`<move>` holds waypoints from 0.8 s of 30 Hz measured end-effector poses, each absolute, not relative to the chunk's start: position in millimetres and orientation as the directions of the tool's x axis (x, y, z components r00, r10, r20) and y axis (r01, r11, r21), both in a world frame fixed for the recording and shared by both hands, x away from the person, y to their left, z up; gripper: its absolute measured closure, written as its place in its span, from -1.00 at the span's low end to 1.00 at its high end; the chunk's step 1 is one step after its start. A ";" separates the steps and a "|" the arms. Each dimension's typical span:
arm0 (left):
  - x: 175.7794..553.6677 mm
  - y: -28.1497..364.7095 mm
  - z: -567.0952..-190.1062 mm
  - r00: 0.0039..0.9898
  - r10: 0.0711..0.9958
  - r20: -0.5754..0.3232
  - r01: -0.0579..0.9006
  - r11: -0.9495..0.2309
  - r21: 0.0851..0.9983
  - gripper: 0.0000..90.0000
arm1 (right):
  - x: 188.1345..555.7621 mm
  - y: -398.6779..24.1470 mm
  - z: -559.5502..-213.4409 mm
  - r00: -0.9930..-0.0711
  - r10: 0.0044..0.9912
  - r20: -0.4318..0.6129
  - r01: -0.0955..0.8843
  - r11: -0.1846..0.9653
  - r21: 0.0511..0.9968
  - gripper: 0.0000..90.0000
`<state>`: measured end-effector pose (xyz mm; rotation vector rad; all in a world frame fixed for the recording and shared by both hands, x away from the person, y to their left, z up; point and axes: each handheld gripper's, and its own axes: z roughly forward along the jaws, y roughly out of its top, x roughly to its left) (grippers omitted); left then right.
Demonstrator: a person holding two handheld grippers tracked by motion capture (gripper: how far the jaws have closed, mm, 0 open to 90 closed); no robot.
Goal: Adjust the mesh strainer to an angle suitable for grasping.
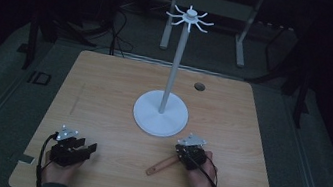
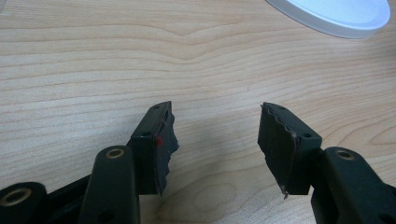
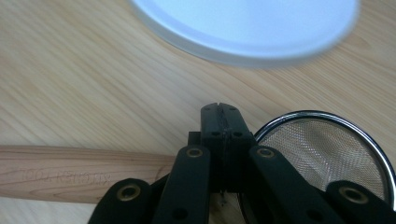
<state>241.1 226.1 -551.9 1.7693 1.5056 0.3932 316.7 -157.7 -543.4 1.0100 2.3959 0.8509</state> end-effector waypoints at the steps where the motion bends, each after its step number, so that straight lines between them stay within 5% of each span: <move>1: 241.3 226.0 -552.0 0.256 0.937 -0.238 0.702 -0.011 0.712 0.01 | 317.0 -162.0 -543.2 -0.650 0.750 -0.120 0.505 0.545 0.670 0.99; 11: 241.5 225.8 -551.9 0.258 0.937 -0.236 0.703 -0.014 0.711 0.01 | 312.2 -197.0 -529.7 -0.693 0.720 -0.029 0.464 0.476 0.747 0.21; 16: 241.6 225.8 -552.0 0.258 0.937 -0.236 0.703 -0.014 0.711 0.01 | 308.6 -199.8 -527.2 -0.777 0.629 0.001 0.419 0.516 0.747 -0.19; 24: 241.8 225.6 -552.2 0.258 0.937 -0.237 0.705 -0.015 0.709 0.01 | 303.6 -194.3 -534.5 -0.846 0.532 -0.026 0.358 0.604 0.712 -0.43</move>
